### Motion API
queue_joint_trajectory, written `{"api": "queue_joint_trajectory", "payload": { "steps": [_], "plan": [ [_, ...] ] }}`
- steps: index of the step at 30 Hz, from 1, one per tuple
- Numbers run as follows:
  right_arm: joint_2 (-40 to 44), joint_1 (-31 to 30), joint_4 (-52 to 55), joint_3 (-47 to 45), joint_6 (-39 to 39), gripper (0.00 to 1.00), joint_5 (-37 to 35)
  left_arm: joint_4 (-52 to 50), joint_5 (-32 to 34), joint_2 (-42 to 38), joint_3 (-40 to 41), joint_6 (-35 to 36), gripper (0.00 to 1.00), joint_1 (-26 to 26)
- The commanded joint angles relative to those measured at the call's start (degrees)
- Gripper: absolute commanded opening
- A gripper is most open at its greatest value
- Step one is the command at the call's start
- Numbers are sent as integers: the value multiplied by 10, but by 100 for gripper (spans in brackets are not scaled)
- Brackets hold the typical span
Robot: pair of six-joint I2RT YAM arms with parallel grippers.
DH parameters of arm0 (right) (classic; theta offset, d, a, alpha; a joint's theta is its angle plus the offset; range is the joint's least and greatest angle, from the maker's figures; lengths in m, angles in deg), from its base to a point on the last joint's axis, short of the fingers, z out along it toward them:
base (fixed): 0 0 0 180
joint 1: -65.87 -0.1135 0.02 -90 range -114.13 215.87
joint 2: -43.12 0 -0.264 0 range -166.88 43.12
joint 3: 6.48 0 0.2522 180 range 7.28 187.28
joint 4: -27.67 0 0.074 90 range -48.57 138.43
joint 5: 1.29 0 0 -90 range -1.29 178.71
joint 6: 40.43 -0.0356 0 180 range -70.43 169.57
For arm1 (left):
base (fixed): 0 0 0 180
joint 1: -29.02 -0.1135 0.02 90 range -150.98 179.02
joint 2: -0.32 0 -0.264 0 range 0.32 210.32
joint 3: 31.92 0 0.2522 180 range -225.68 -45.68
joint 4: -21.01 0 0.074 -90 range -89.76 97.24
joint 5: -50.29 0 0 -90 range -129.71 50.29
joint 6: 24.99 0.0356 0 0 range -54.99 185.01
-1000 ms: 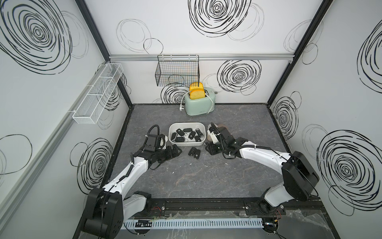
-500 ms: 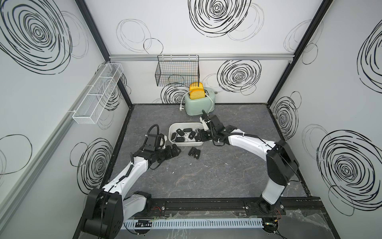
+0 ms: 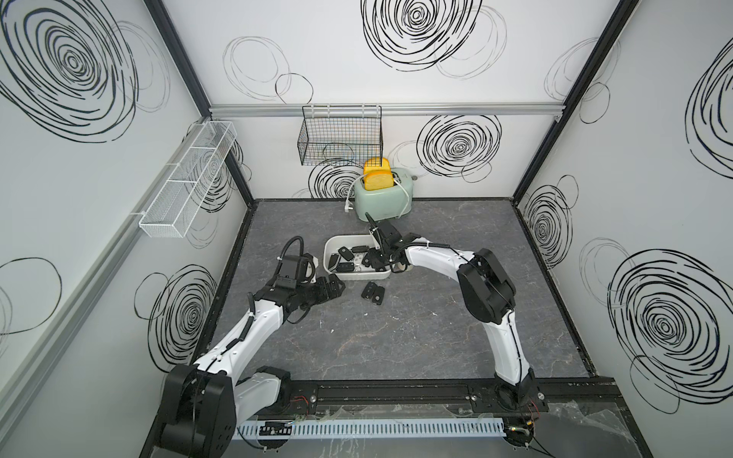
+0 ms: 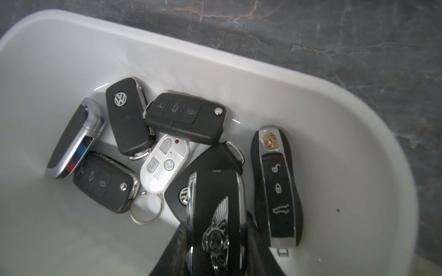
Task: Place the car key into the storage box
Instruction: Place the car key in the storage box.
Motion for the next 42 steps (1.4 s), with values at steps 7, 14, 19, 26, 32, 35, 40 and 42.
{"api": "queue_joint_trajectory", "payload": {
  "steps": [7,14,19,26,32,35,40,42],
  "plan": [
    [-30,1,39,57,-16,41,-9,4,15,-15,-12,8,98,-5],
    [-2,-2,43,70,-21,49,-5,4,8,-17,-12,11,98,-4],
    [50,-10,35,46,-29,61,-2,3,4,-23,-7,14,98,-2],
    [158,-20,0,-61,-59,65,3,1,-4,-34,7,14,98,13],
    [261,-37,-28,-185,-92,68,9,4,-7,-27,13,11,98,47],
    [305,-48,-43,-253,-111,69,14,10,-3,-19,11,8,98,68],
    [358,-70,-66,-354,-149,70,14,19,7,-3,8,3,98,107],
    [371,-77,-77,-385,-165,70,15,19,9,0,8,1,98,118]
  ]
}}
